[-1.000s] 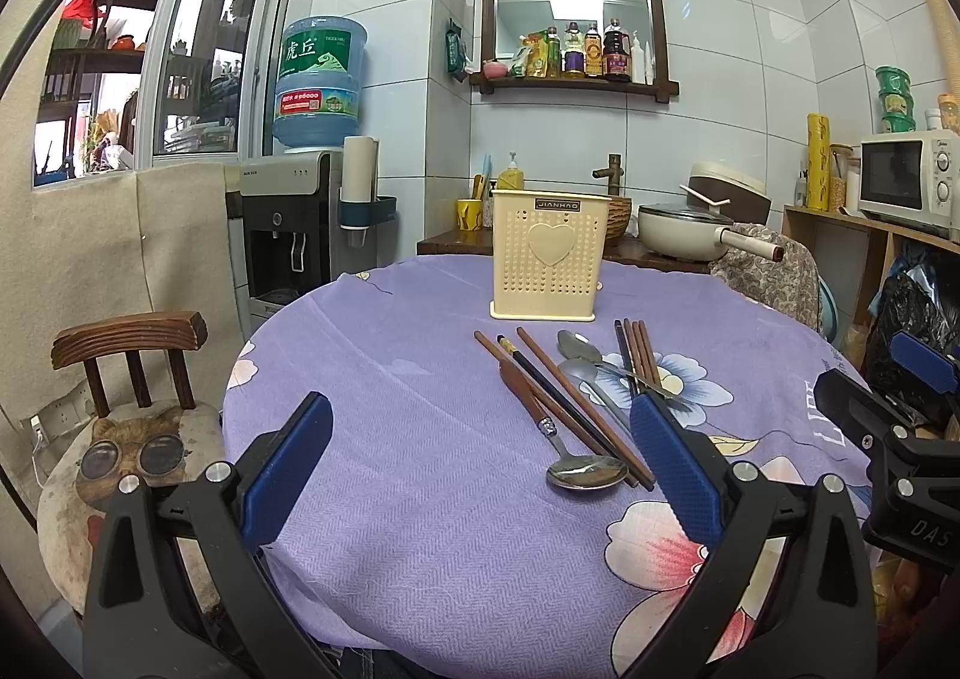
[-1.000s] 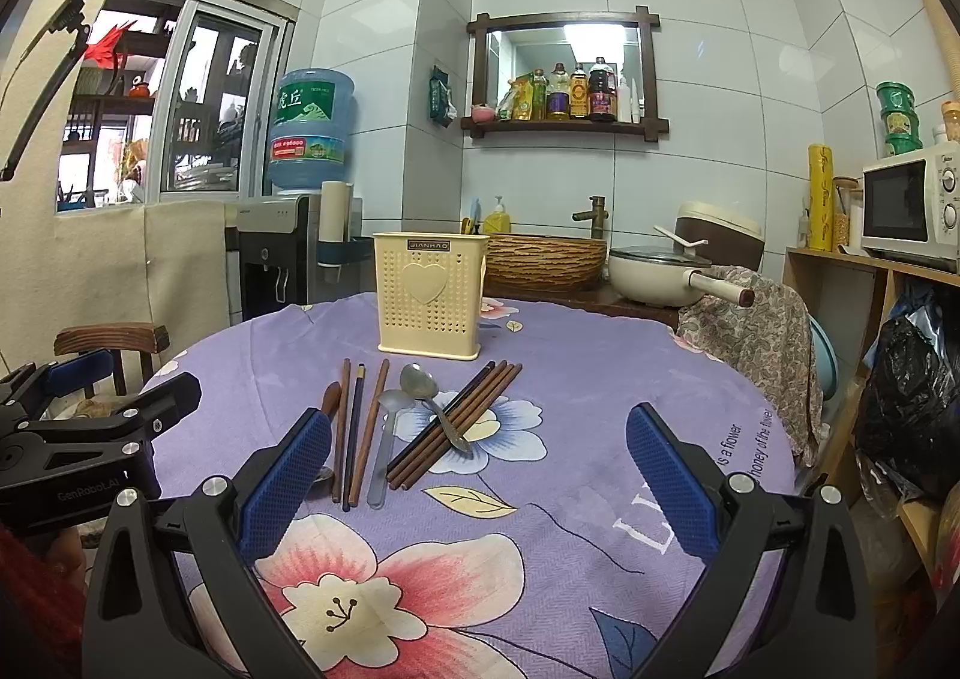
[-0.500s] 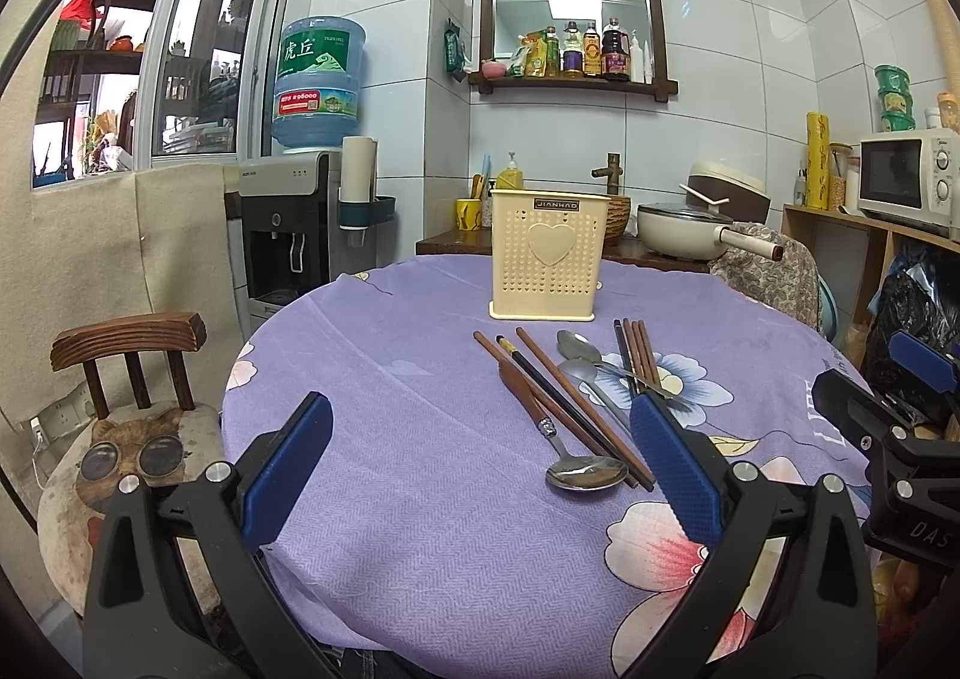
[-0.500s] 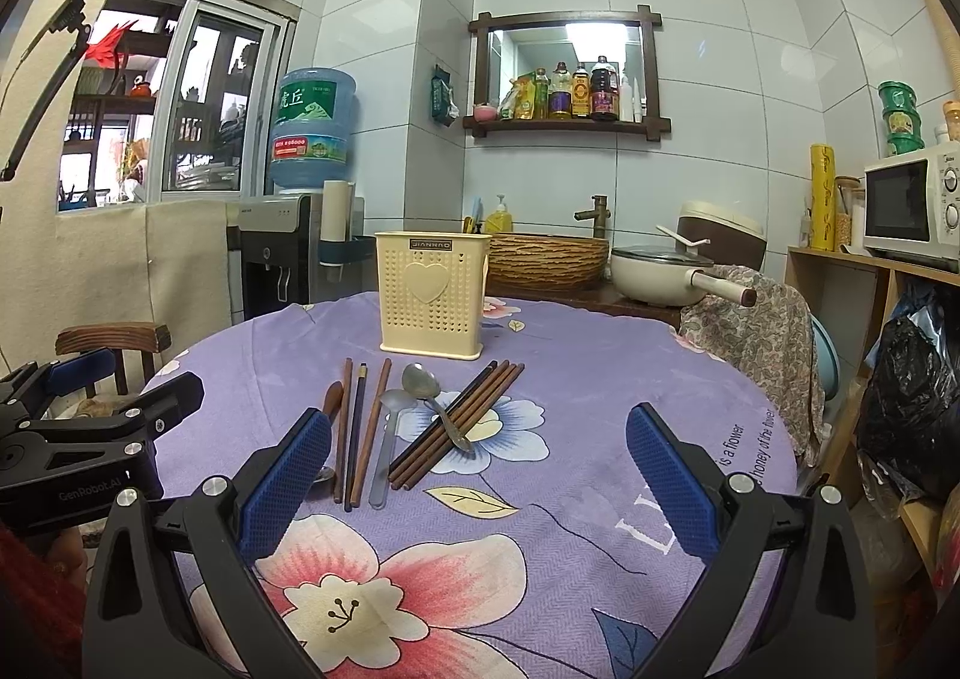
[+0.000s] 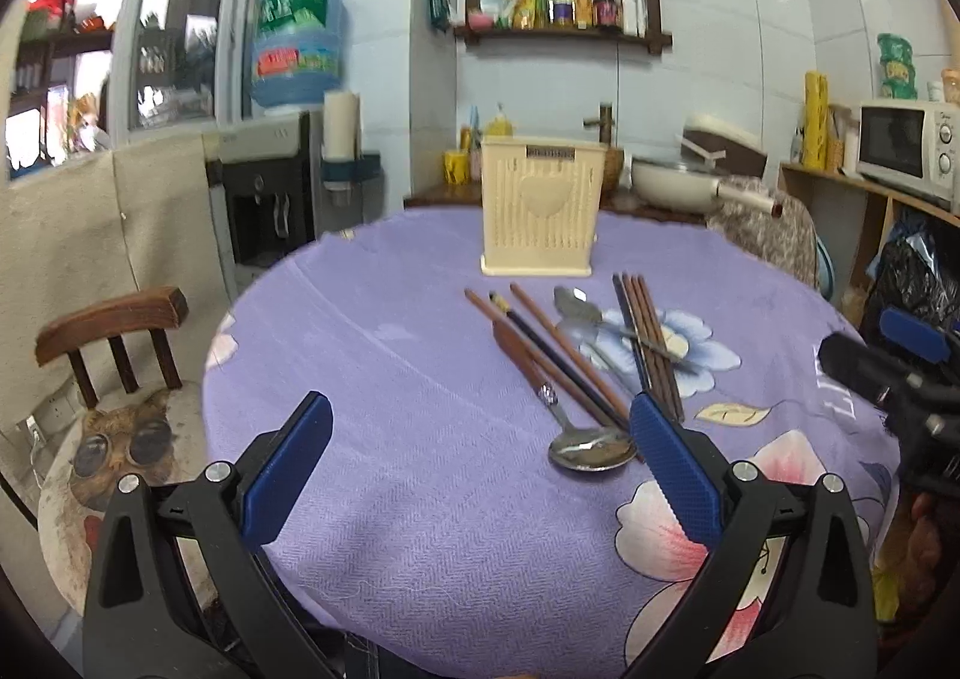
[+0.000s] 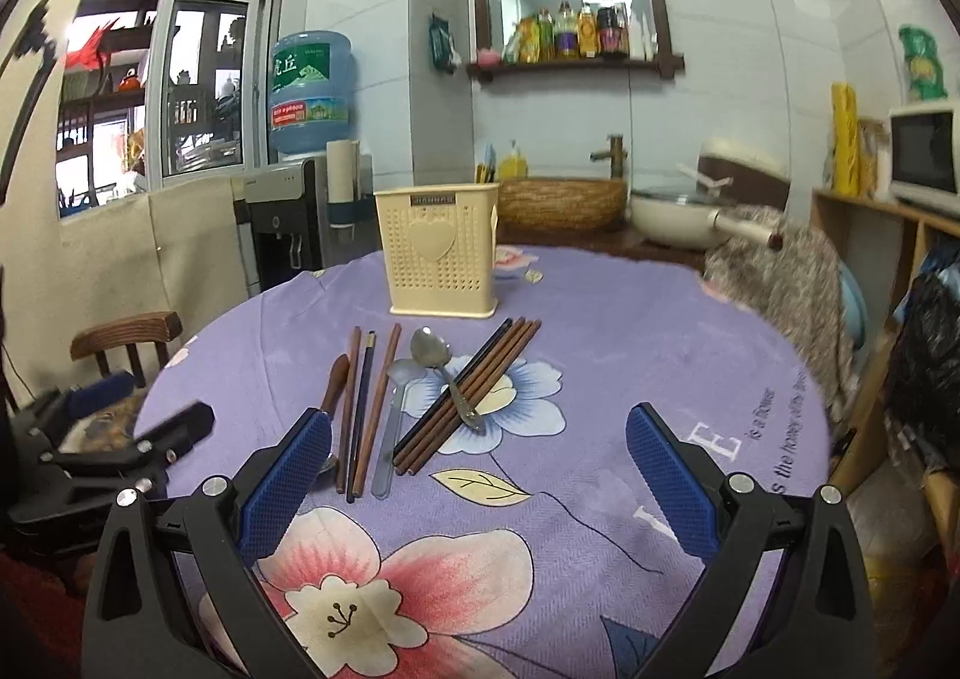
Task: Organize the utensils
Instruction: 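Close the right tool on a brown chopstick while the left tool approaches the wooden-handled spoon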
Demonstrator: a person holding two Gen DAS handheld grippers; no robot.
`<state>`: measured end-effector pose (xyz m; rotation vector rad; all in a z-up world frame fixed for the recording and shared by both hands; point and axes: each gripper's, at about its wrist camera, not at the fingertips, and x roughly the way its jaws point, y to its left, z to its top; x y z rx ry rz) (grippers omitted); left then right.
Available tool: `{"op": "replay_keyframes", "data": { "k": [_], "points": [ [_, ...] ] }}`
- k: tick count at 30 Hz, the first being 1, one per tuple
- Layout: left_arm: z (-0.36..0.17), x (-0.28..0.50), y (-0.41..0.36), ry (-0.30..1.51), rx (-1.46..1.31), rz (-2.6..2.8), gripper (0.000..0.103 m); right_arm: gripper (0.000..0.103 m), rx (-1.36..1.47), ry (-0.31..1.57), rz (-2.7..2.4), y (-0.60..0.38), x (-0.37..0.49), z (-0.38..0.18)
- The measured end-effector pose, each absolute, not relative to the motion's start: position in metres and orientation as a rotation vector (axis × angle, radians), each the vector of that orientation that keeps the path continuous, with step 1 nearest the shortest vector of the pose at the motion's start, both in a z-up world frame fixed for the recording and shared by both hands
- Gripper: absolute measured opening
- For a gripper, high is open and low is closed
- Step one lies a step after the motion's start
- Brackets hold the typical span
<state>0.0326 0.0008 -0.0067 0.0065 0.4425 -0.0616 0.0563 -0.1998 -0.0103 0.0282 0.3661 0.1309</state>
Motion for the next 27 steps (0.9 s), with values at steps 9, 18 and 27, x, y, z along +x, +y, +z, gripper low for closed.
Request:
{"op": "replay_keyframes", "data": {
  "k": [9,18,27],
  "points": [
    [0.012,0.096,0.019,0.578,0.014,-0.058,0.098,0.097,-0.042,0.618,0.182,-0.201,0.124,-0.006],
    [0.004,0.157,0.013,0.782,0.003,-0.099,0.081,0.072,0.01,0.702,0.166,-0.215,0.174,-0.004],
    [-0.013,0.192,0.011,0.879,-0.082,-0.097,0.057,0.035,0.129,0.863,0.16,-0.224,0.252,-0.023]
  ]
}}
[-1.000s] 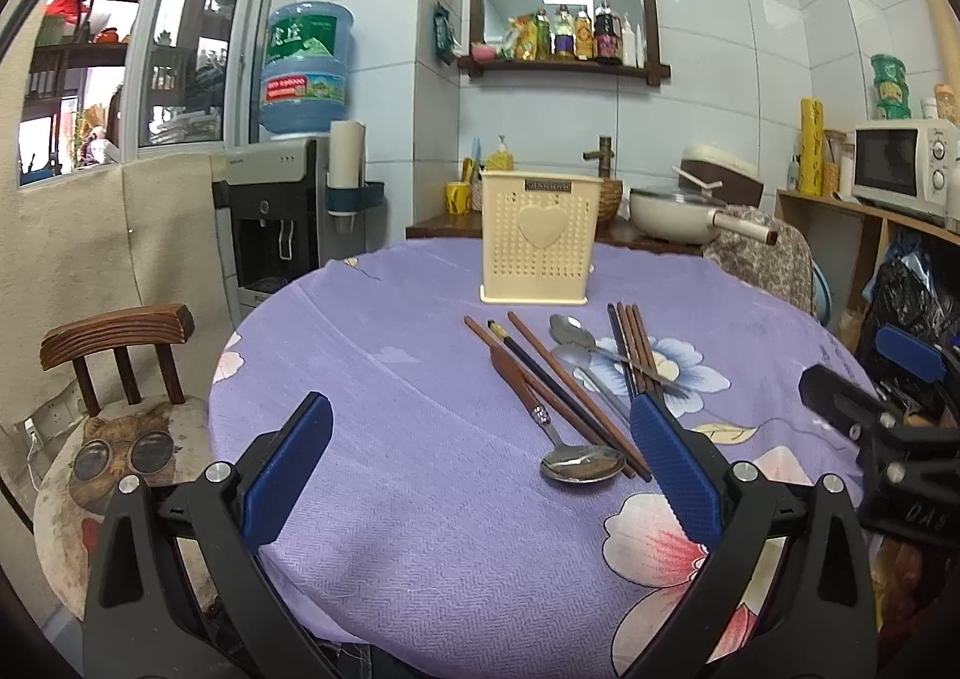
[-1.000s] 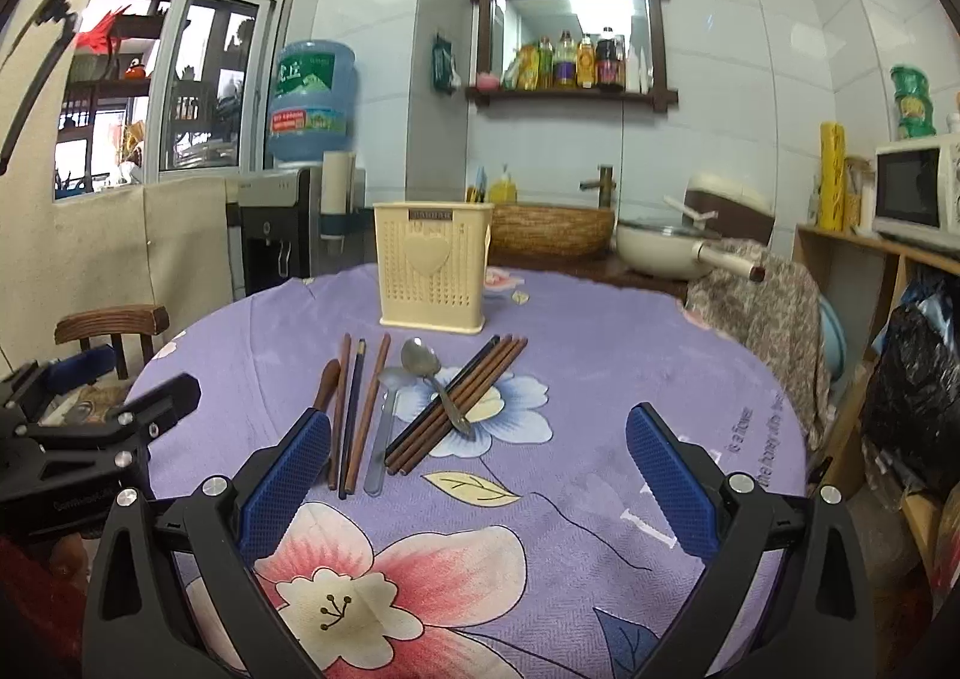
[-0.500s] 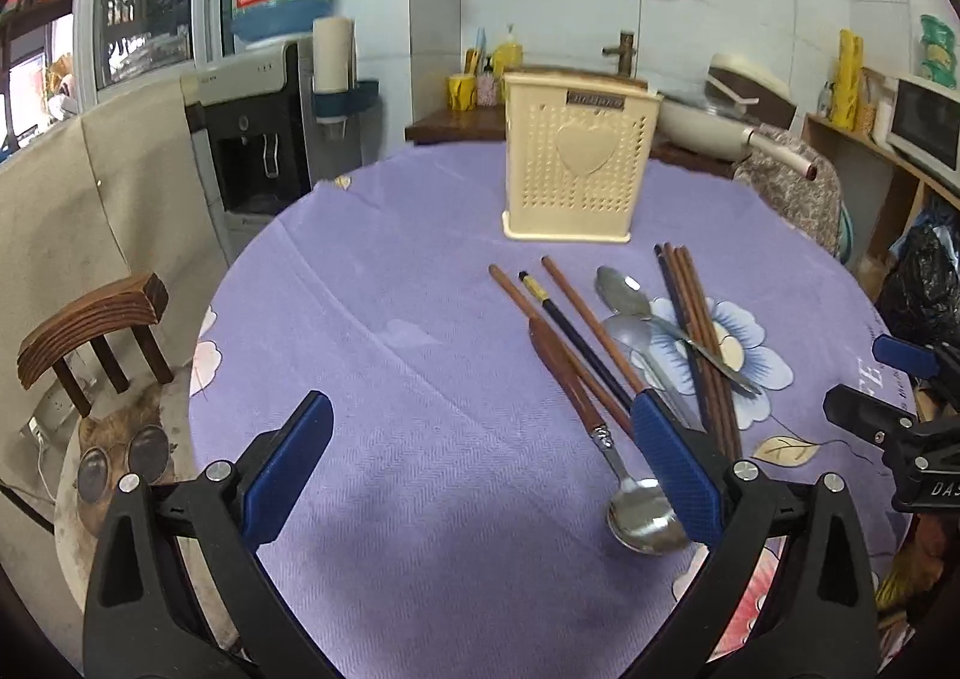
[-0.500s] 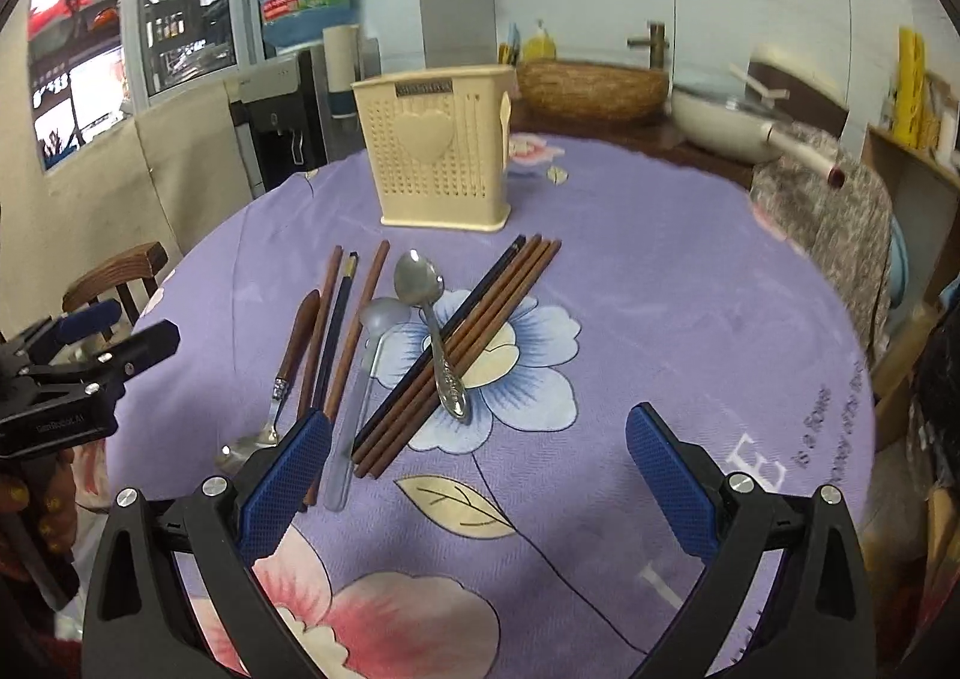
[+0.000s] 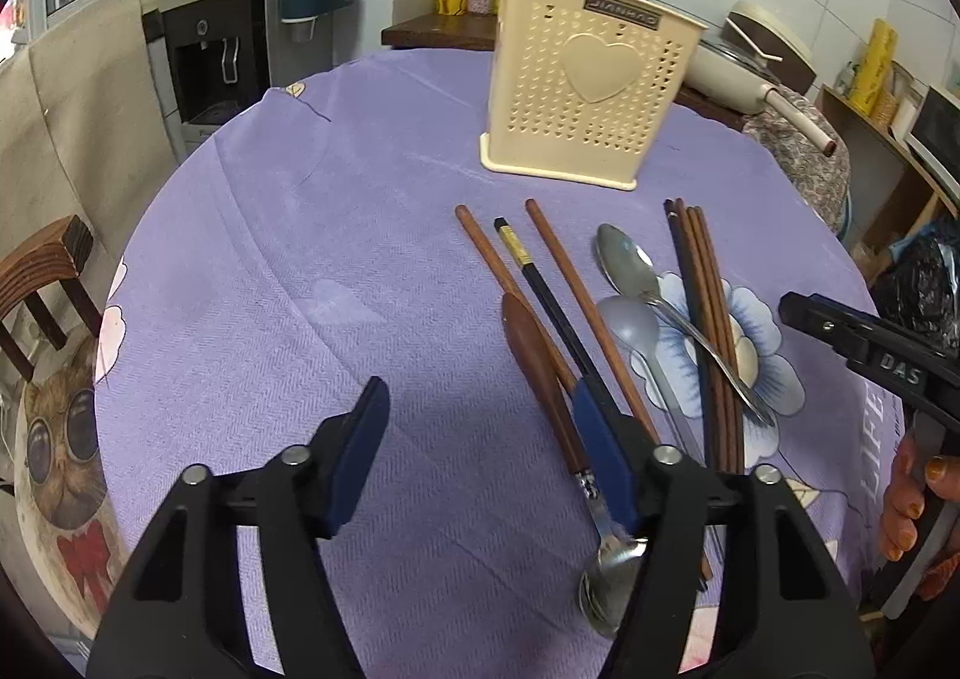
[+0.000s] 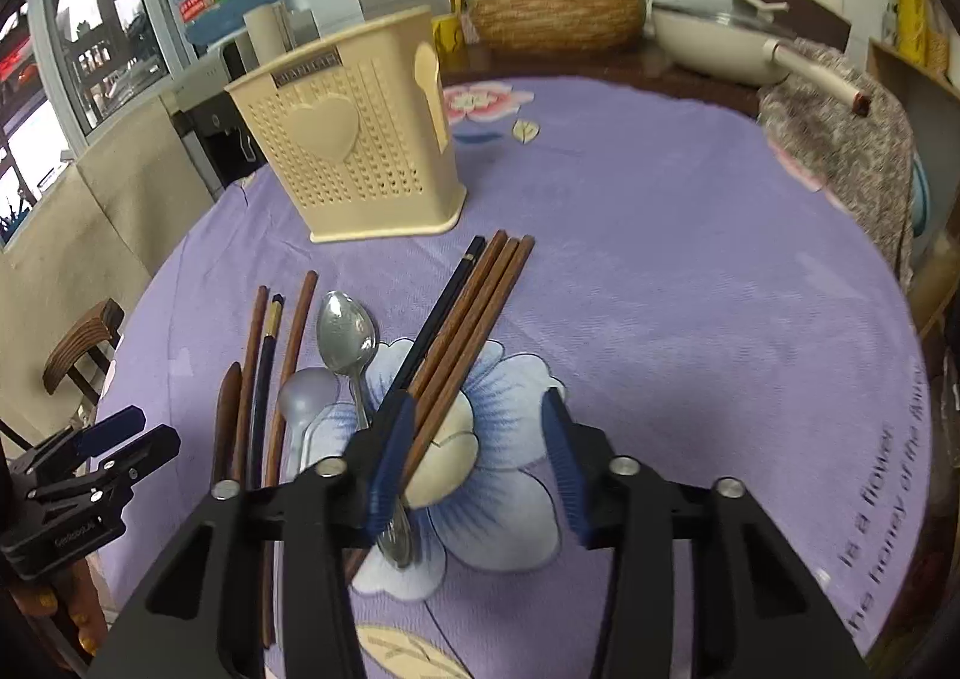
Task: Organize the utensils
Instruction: 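Close the right tool on a brown chopstick while the left tool approaches the wooden-handled spoon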
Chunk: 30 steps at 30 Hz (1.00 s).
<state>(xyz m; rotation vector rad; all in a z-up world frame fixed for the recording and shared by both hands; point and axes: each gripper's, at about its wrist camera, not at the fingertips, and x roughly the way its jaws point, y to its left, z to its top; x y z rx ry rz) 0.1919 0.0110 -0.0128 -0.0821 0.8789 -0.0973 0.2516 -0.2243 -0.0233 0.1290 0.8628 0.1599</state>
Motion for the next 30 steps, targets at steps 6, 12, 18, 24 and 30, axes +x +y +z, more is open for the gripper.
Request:
{"op": "replay_keyframes", "data": {
  "k": [6,12,18,24,30],
  "points": [
    [-0.012,0.2,0.008,0.883,-0.074,-0.089,0.054,0.023,0.186,0.917,0.141,-0.225,0.288,-0.029],
    [-0.017,0.206,0.005,0.907,-0.078,-0.092,0.054,0.012,0.204,0.98,0.102,-0.224,0.311,-0.039],
    [-0.021,0.208,0.003,0.92,-0.074,-0.097,0.054,0.009,0.206,0.994,0.071,-0.224,0.318,-0.043],
    [-0.025,0.209,0.004,0.93,-0.077,-0.097,0.054,0.008,0.207,0.996,0.039,-0.23,0.332,-0.041],
    [-0.025,0.207,0.001,0.927,-0.071,-0.097,0.054,0.008,0.205,1.012,0.035,-0.224,0.341,-0.041]
  ]
}}
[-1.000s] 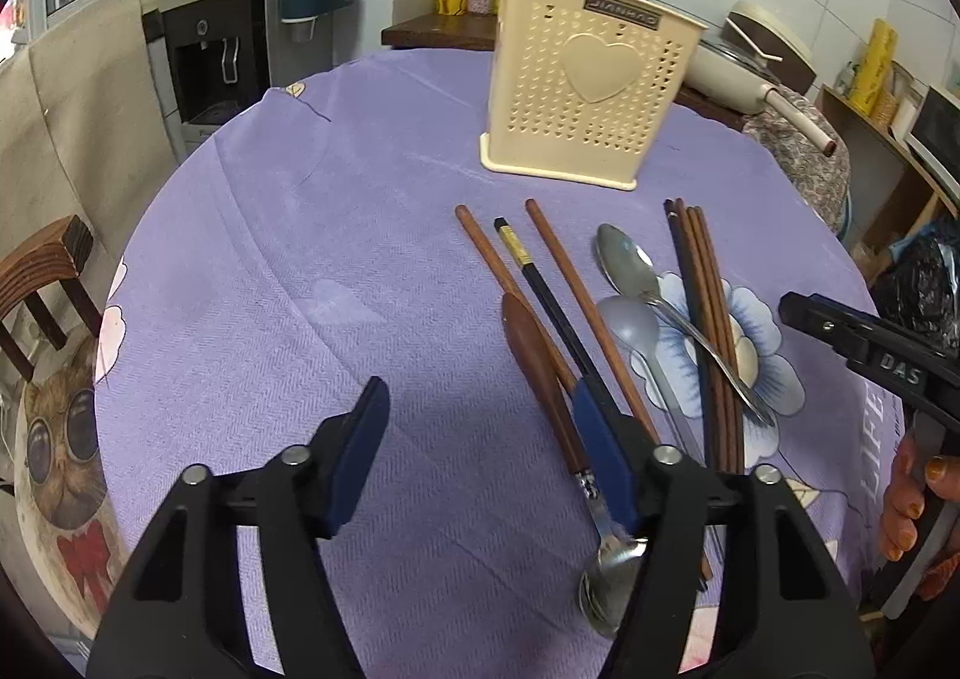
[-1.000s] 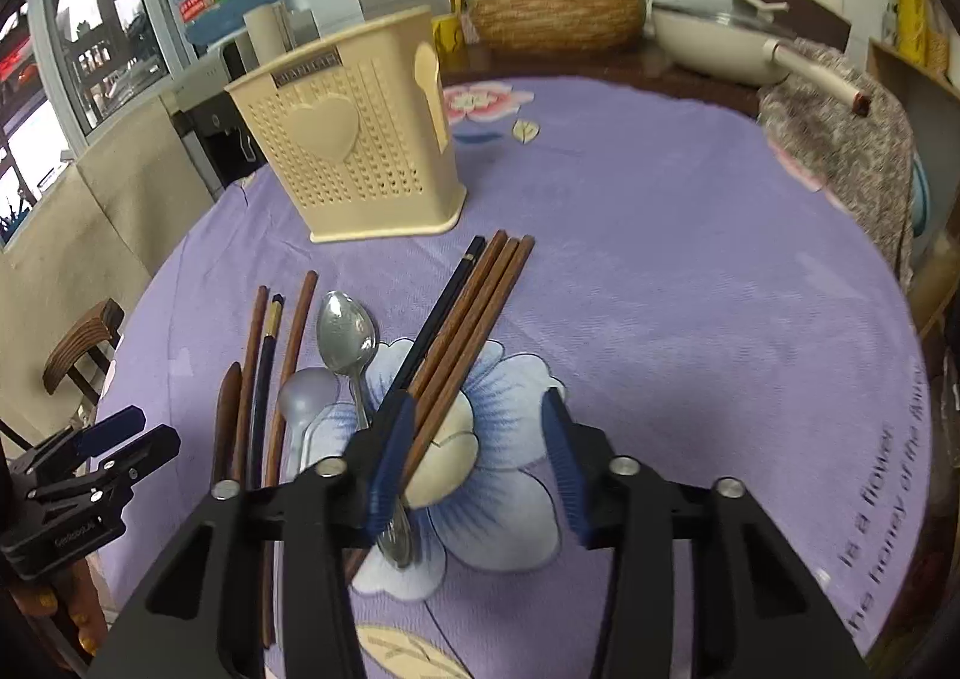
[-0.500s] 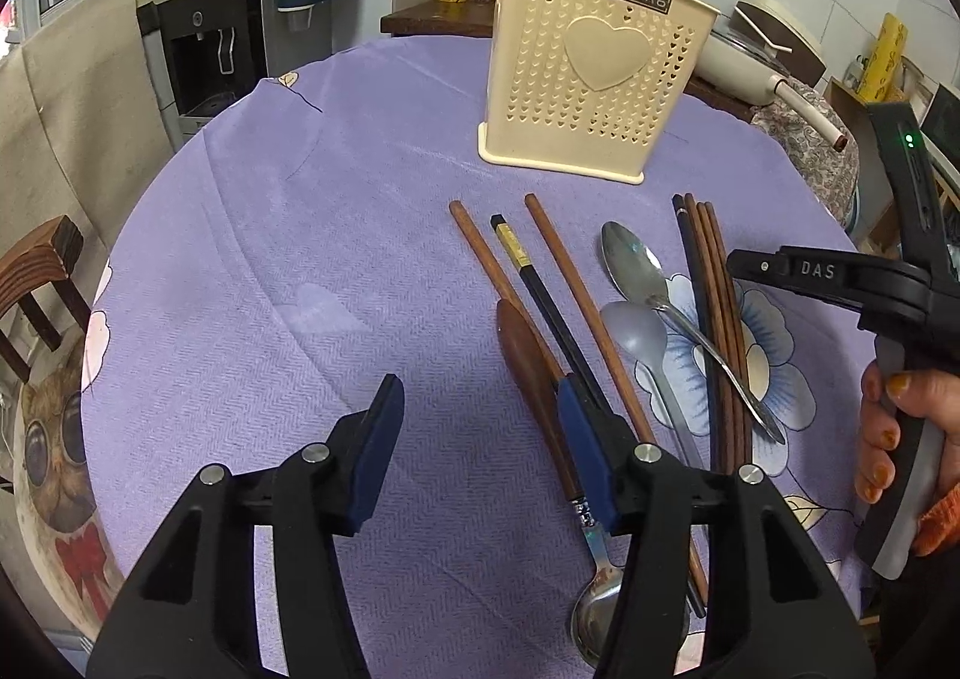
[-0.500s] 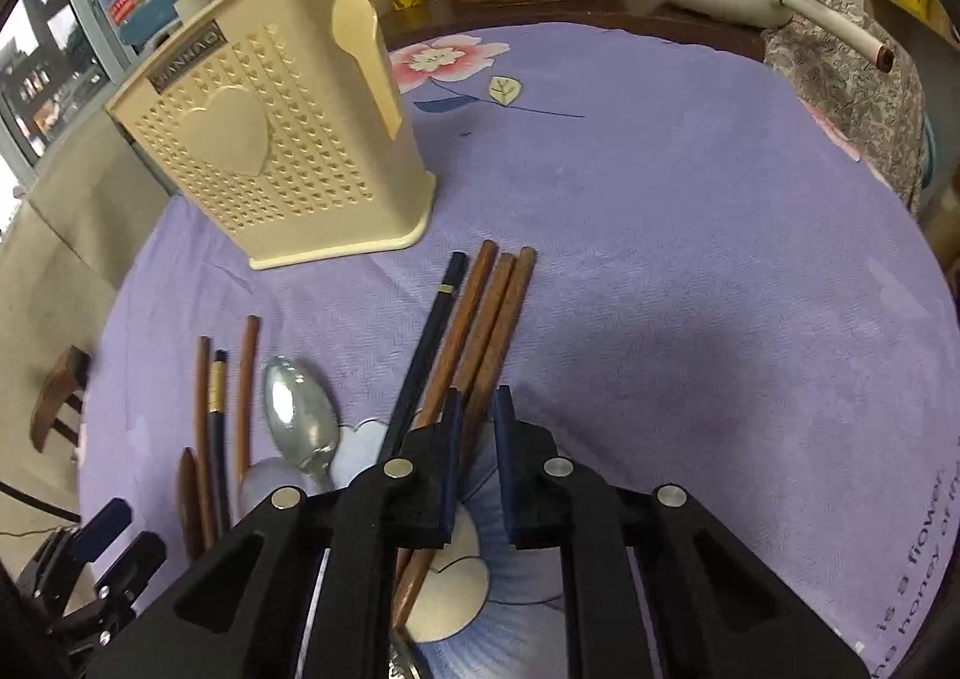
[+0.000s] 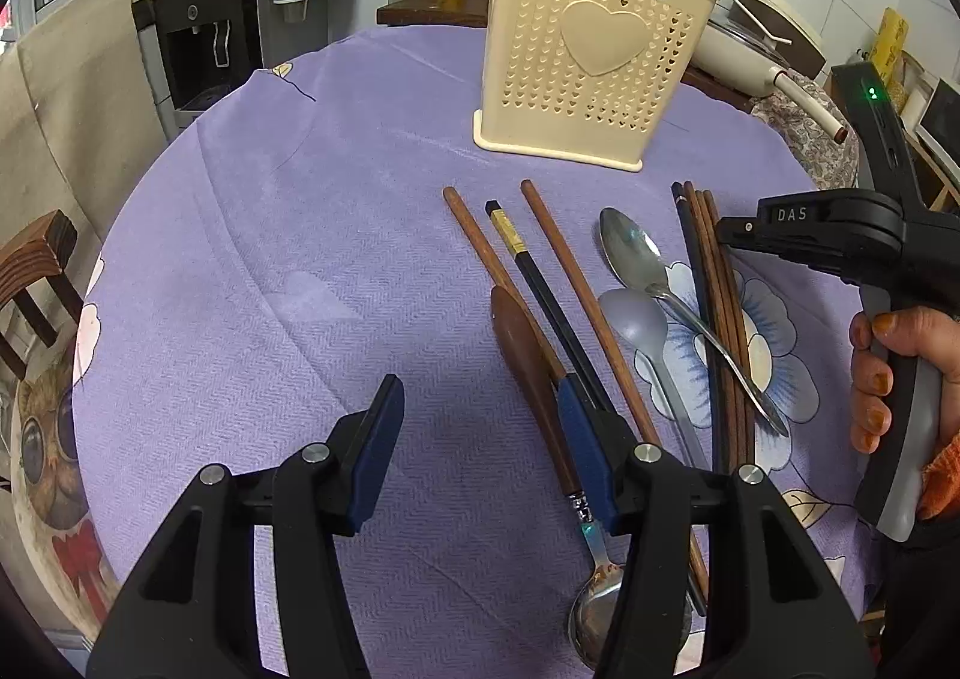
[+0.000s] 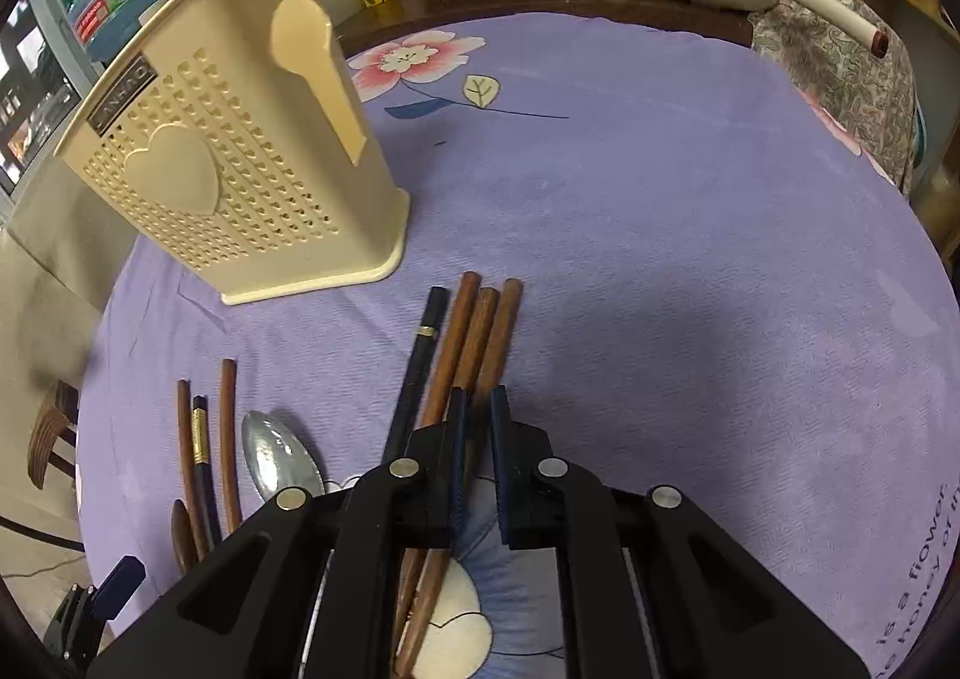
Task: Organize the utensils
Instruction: 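Close the right tool on a brown chopstick while the left tool approaches the wooden-handled spoon, then lift the chopstick with the right tool while the left tool grasps and lifts the wooden-handled spoon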
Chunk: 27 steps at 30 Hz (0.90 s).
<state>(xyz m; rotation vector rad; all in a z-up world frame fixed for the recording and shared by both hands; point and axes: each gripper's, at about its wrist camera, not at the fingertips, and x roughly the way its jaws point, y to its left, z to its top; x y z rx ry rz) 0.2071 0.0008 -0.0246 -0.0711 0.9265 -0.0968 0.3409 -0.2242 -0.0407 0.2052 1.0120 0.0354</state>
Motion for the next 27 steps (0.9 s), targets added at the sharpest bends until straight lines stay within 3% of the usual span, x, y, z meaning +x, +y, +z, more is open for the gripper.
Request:
{"op": "replay_keyframes", "data": {
  "k": [18,22,27],
  "points": [
    [-0.024,0.209,-0.003,0.938,-0.057,-0.087,0.053,0.011,0.167,1.006,-0.009,-0.222,0.347,-0.045],
    [-0.027,0.212,-0.011,0.955,-0.02,-0.068,0.042,0.011,0.168,0.999,0.002,-0.223,0.344,-0.045],
    [-0.026,0.212,-0.017,0.967,-0.01,-0.071,0.039,0.011,0.176,0.998,0.013,-0.225,0.341,-0.045]
  ]
}}
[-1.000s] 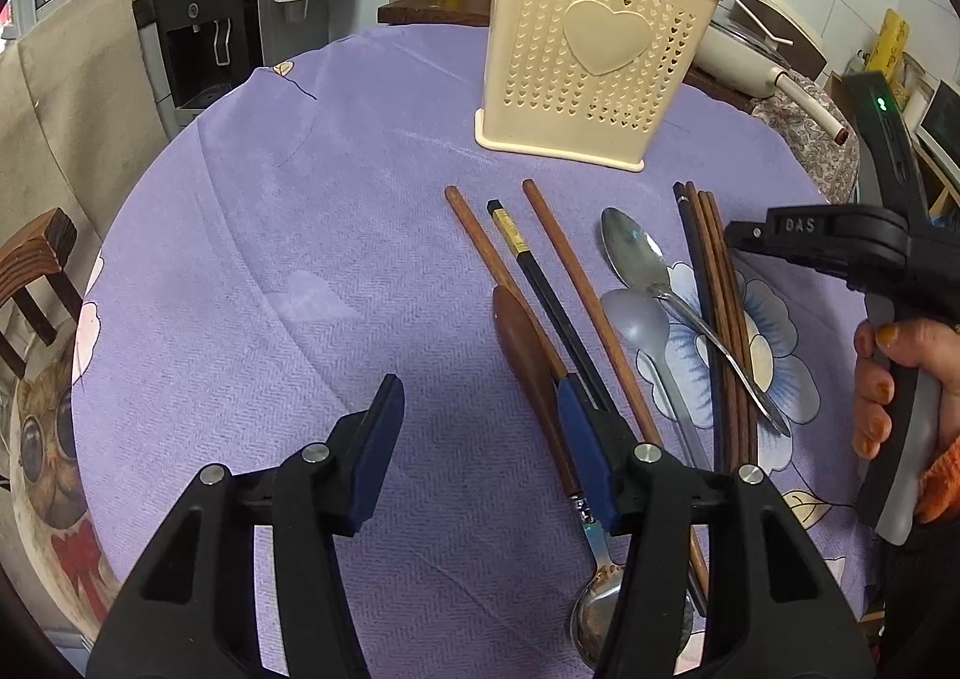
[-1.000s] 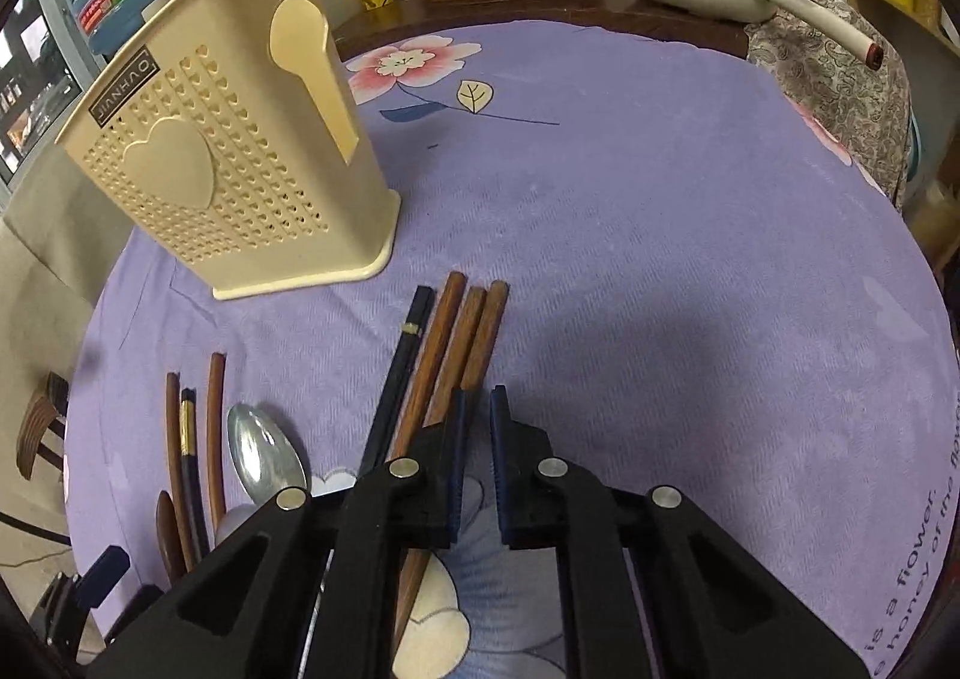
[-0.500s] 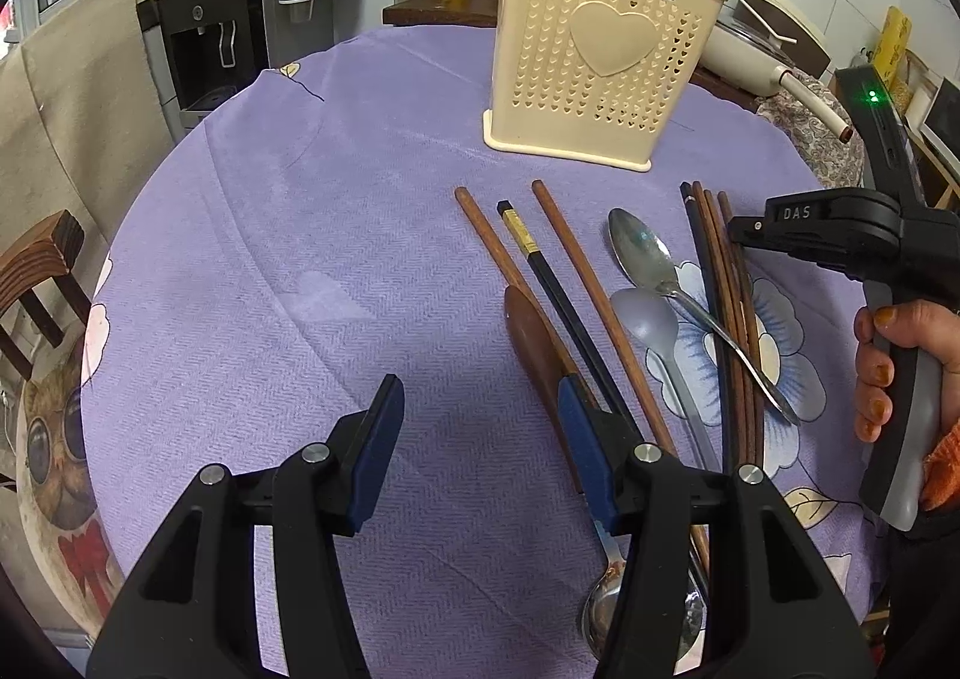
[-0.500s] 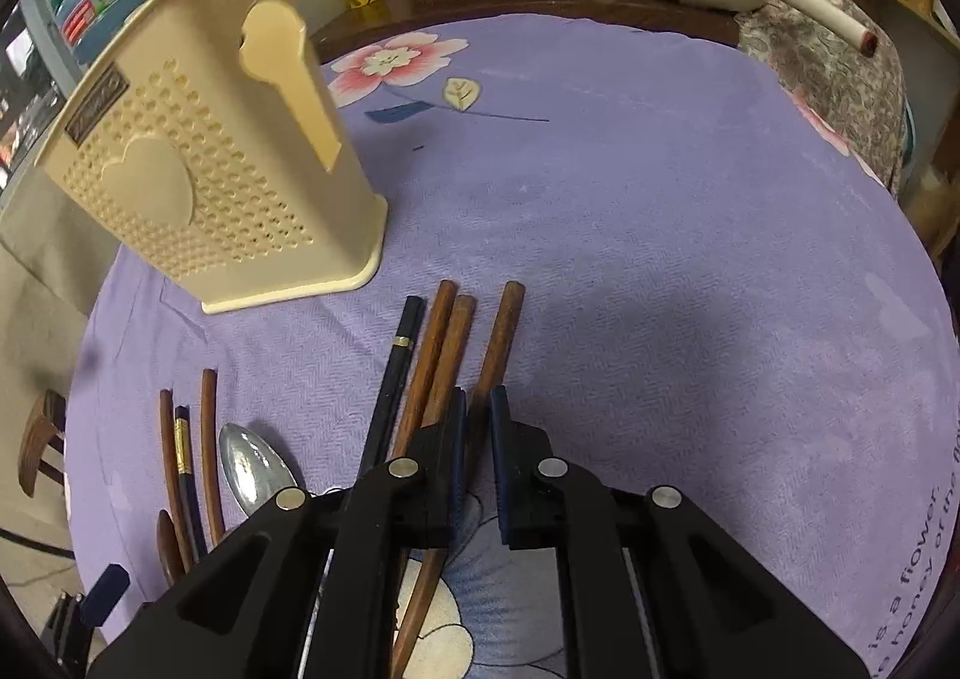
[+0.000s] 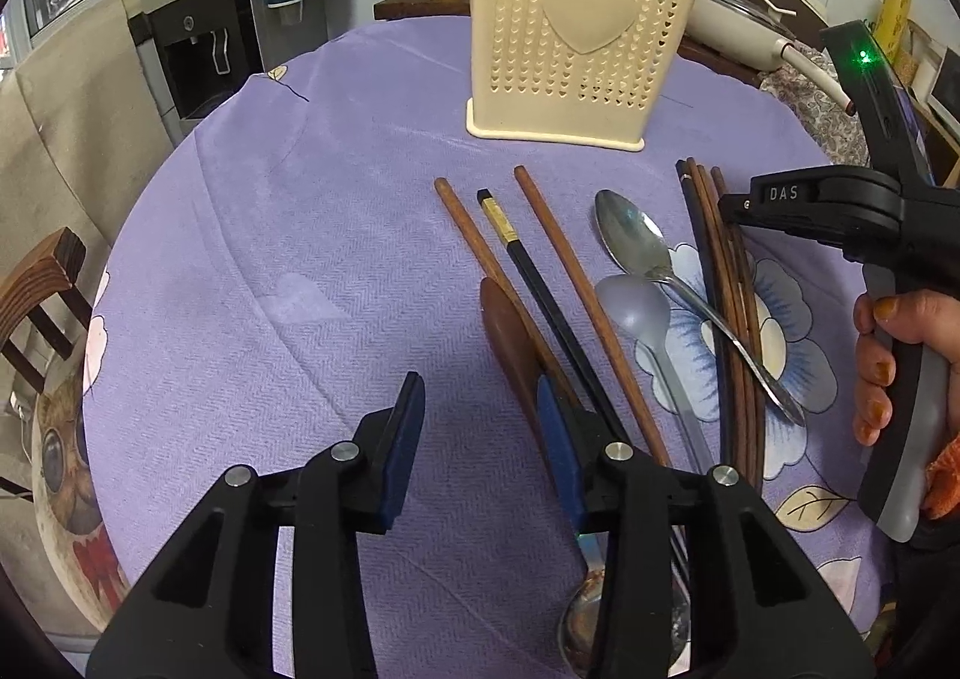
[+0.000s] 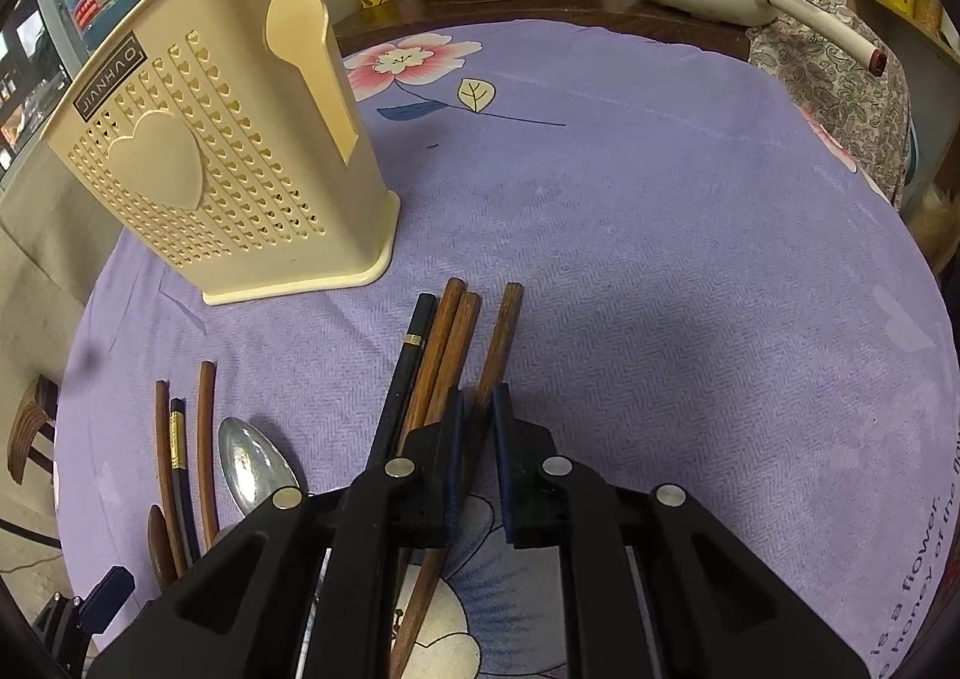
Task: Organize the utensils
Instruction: 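Lift the chopstick with the right tool while the left tool grasps and lifts the wooden-handled spoon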
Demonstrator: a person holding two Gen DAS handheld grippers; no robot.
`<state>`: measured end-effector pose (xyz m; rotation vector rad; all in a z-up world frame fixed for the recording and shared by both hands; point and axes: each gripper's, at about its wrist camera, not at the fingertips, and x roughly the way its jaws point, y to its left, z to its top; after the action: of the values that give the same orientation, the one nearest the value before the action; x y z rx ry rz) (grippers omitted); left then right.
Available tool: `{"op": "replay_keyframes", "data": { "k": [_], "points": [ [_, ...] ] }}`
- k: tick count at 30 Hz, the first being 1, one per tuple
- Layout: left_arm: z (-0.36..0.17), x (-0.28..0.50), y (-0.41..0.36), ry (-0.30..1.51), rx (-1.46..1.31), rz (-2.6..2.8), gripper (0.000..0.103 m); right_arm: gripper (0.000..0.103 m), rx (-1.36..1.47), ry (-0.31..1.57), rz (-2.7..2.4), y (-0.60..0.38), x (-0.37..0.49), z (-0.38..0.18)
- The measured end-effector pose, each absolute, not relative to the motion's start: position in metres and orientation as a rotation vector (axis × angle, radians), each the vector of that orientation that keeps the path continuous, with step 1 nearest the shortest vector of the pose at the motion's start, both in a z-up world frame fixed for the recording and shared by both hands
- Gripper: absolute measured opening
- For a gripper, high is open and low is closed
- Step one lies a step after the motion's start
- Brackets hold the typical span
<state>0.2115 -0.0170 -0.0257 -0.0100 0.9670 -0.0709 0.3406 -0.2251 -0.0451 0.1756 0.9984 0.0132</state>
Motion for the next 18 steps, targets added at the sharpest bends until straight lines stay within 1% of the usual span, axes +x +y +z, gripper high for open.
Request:
{"op": "replay_keyframes", "data": {
  "k": [2,5,10,15,18],
  "points": [
    [-0.027,0.213,-0.018,0.993,-0.036,-0.096,0.039,0.011,0.177,0.998,0.012,-0.225,0.341,-0.045],
    [-0.031,0.215,-0.024,0.979,0.011,-0.054,0.038,0.011,0.166,0.999,0.009,-0.224,0.341,-0.045],
    [-0.034,0.225,-0.024,0.996,0.003,-0.053,0.032,0.011,0.139,0.998,-0.007,-0.219,0.341,-0.045],
    [-0.033,0.243,-0.019,1.008,-0.026,-0.034,0.021,0.01,0.147,0.992,-0.023,-0.218,0.344,-0.045],
    [-0.033,0.247,-0.015,1.023,-0.055,-0.05,0.021,0.01,0.155,0.986,-0.018,-0.221,0.344,-0.045]
  ]
}}
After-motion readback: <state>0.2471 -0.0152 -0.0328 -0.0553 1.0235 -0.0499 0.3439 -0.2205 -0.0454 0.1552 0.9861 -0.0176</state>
